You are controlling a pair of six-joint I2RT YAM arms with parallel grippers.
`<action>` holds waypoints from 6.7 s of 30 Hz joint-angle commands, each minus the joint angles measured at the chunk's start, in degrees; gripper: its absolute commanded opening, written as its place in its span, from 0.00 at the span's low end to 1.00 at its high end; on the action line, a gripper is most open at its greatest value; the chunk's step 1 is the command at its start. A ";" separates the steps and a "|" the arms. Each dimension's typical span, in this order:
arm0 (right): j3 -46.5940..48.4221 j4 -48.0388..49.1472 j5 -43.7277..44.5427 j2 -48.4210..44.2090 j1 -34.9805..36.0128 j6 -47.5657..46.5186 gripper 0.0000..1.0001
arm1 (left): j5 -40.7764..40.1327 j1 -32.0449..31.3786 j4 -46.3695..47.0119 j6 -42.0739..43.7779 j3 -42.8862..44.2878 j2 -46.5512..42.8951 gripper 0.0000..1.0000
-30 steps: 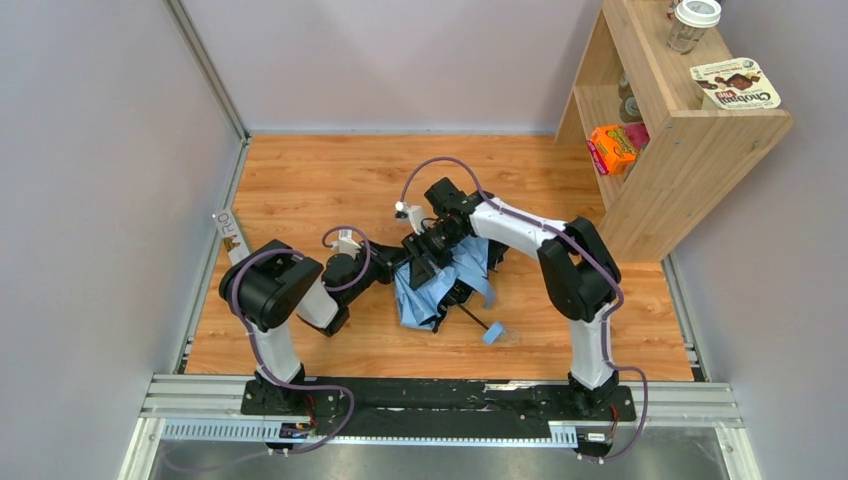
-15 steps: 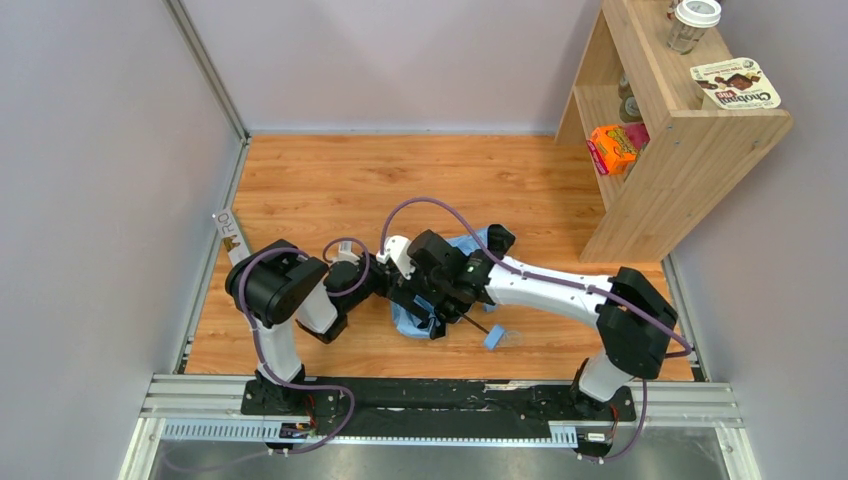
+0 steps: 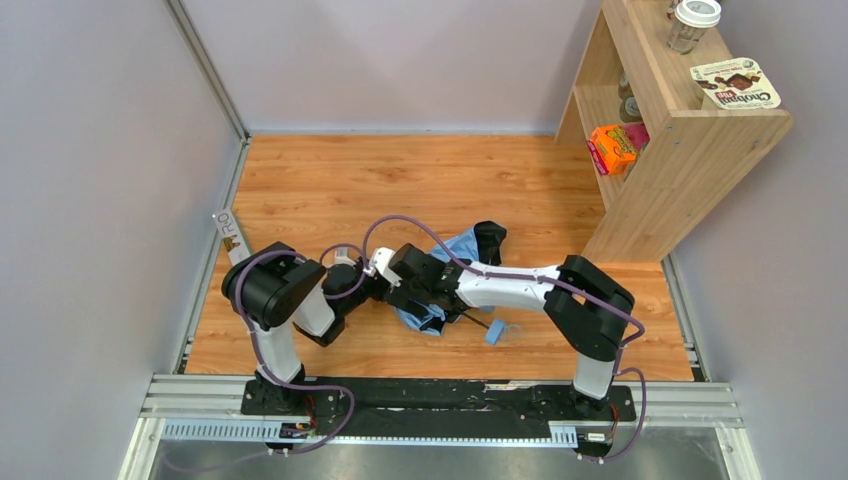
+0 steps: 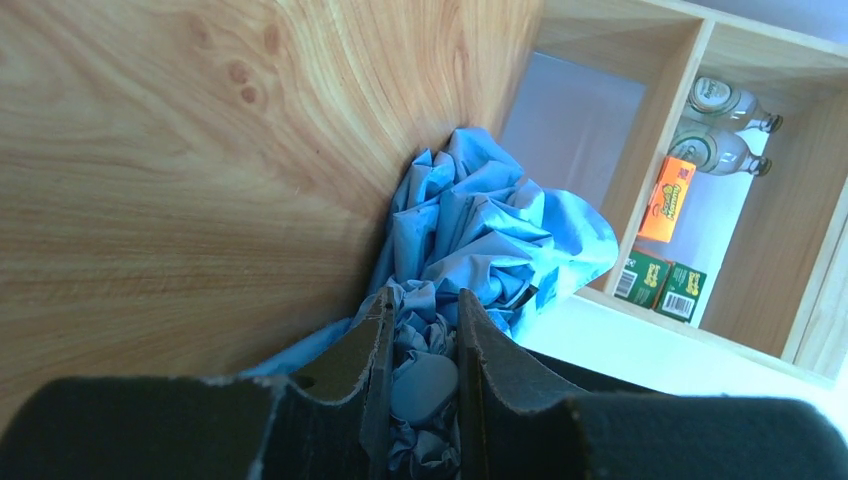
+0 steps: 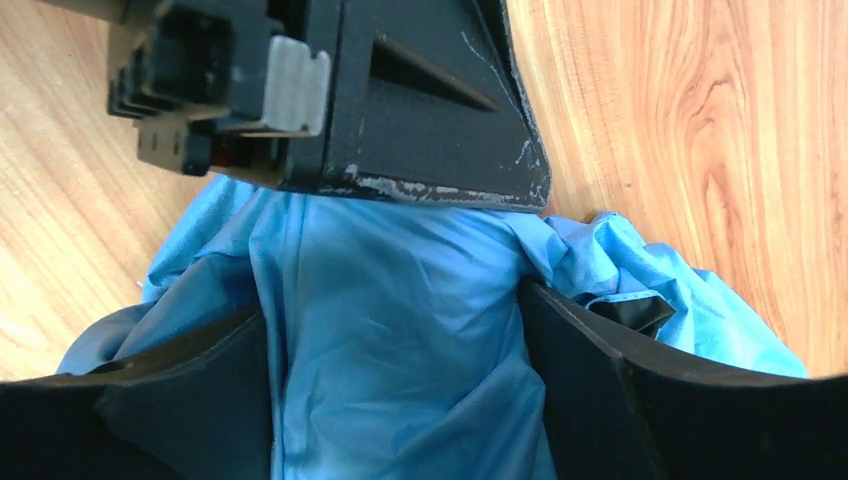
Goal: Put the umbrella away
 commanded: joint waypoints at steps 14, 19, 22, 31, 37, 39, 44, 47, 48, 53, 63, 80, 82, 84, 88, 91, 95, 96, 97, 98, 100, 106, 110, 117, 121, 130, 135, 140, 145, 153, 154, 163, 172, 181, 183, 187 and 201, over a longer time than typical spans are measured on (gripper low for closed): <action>-5.26 2.13 -13.50 4.83 -8.89 1.22 0.00 | 8.13 2.71 -13.62 8.47 1.51 -17.61 0.51; -6.14 2.22 -25.45 3.07 -12.41 3.76 0.00 | 10.95 9.21 -25.86 16.19 1.59 -29.63 0.72; -6.41 3.10 -32.92 2.72 -14.60 6.22 0.00 | 10.25 11.07 -34.98 20.51 0.72 -37.12 0.72; -4.65 5.82 -48.67 5.09 -21.29 19.93 0.00 | 10.95 10.29 -51.89 23.96 -3.66 -57.69 0.75; -5.27 16.10 -55.27 6.58 -25.15 31.09 0.00 | 7.09 3.79 -50.06 16.22 -4.74 -56.49 0.80; -4.13 16.11 -55.62 7.11 -25.16 32.16 0.00 | 6.03 2.55 -47.94 15.16 -4.13 -53.51 0.80; -3.86 16.55 -57.03 7.37 -25.16 32.25 0.00 | 1.29 2.37 -35.03 12.79 -4.21 -45.50 0.80; -4.12 16.47 -57.21 7.11 -25.25 31.99 0.00 | 0.93 2.37 -29.15 10.51 -2.46 -38.49 0.80; -4.12 16.46 -57.38 7.02 -25.25 31.90 0.00 | 1.28 2.20 -27.64 10.15 -1.84 -35.24 0.80; -3.60 15.06 -57.21 6.85 -25.16 30.93 0.00 | 1.37 1.14 -14.75 6.46 -0.17 -24.50 0.80; -3.77 11.11 -59.32 4.74 -23.06 22.42 0.00 | 1.37 0.97 2.96 4.61 5.02 -4.98 0.80; 2.99 0.74 -53.70 4.56 -16.46 10.54 0.00 | 4.27 0.35 2.69 3.38 8.45 1.89 0.23; 3.78 -0.93 -51.94 4.91 -16.02 9.66 0.00 | 4.01 0.35 2.34 3.47 8.54 1.45 0.09; 4.23 -2.52 -48.18 4.30 -15.84 10.18 0.04 | 4.27 0.44 1.47 3.38 8.62 0.66 0.00; 2.56 -4.89 -35.62 -0.96 -14.88 12.29 0.57 | 6.02 0.44 -2.57 3.21 8.36 -1.88 0.00; 2.21 -9.80 -25.15 -6.67 -13.47 14.05 0.76 | 6.47 0.44 -4.68 2.68 6.87 -3.56 0.00; 0.72 -13.25 -13.65 -15.63 -10.23 13.54 0.89 | 7.43 0.44 -8.37 2.50 6.08 -5.93 0.00; -0.51 -13.07 -8.13 -17.22 -7.87 12.83 0.92 | 7.69 0.44 -9.86 2.59 5.99 -6.81 0.00; -0.87 -13.59 -5.29 -18.80 -6.19 11.78 0.94 | 7.61 0.35 -10.31 2.76 5.99 -7.16 0.00; -0.96 -14.03 -4.39 -20.12 -5.04 11.68 0.95 | 7.43 0.44 -11.36 3.11 5.73 -8.12 0.00; -1.57 -13.69 -3.25 -23.37 -4.16 12.82 0.95 | 6.99 0.35 -12.94 3.73 5.37 -9.53 0.00; -2.10 -15.26 -1.21 -27.52 -9.05 21.15 1.00 | 7.26 0.44 -14.45 9.88 5.90 -14.10 0.00; -5.08 -17.02 -10.54 -30.59 -18.38 26.61 0.82 | 7.69 0.62 -17.08 13.57 6.08 -17.09 0.00; -11.94 -19.31 -6.66 -32.62 -20.24 25.65 0.69 | 9.27 0.97 -19.19 15.68 6.78 -19.21 0.00; -17.91 -15.02 -9.13 -31.65 -20.24 26.71 0.77 | 10.51 1.14 -18.67 15.16 7.30 -18.86 0.00; -17.58 -9.02 3.33 -25.32 -19.19 31.01 0.28 | 13.40 1.49 -19.80 15.07 6.25 -20.78 0.00; -13.01 -17.45 12.99 -27.43 -18.39 34.53 0.00 | 13.23 1.93 -22.52 16.21 5.46 -22.19 0.00; -6.42 -25.71 20.93 -27.17 -17.42 32.78 0.00 | 13.85 2.20 -25.77 17.26 5.63 -23.25 0.00; -7.11 -24.41 24.42 -29.71 -17.42 30.93 0.00 | 13.50 2.55 -28.76 18.41 7.12 -24.65 0.00; -0.88 -22.66 33.84 -23.92 -17.51 18.12 0.06 | 13.76 2.90 -40.01 23.58 7.74 -32.46 0.00; -0.17 -21.52 34.98 -23.22 -17.69 16.44 0.03 | 13.76 3.07 -43.68 24.38 8.09 -33.26 0.00; 6.18 -34.52 21.49 -14.33 -19.45 23.09 0.17 | 7.88 3.43 -53.82 33.61 7.48 -46.09 0.00; -13.24 -25.21 -5.95 -29.53 -16.37 34.97 0.17 | 9.80 6.42 -55.66 38.27 9.32 -46.20 0.00; -8.35 -28.72 6.79 -32.00 -16.37 30.42 0.00 | 9.54 6.50 -54.26 37.57 7.04 -47.24 0.00; -8.69 -25.22 2.32 -32.09 -16.37 27.69 0.73 | 9.89 6.59 -54.35 37.40 7.13 -47.68 0.00; -15.97 -10.40 -4.03 -30.52 -16.63 22.94 0.89 | 10.95 6.59 -54.00 37.57 7.57 -47.42 0.00; -7.65 -15.50 37.18 -17.92 -7.86 25.30 0.00 | 9.64 6.59 -59.70 36.60 8.10 -48.83 0.00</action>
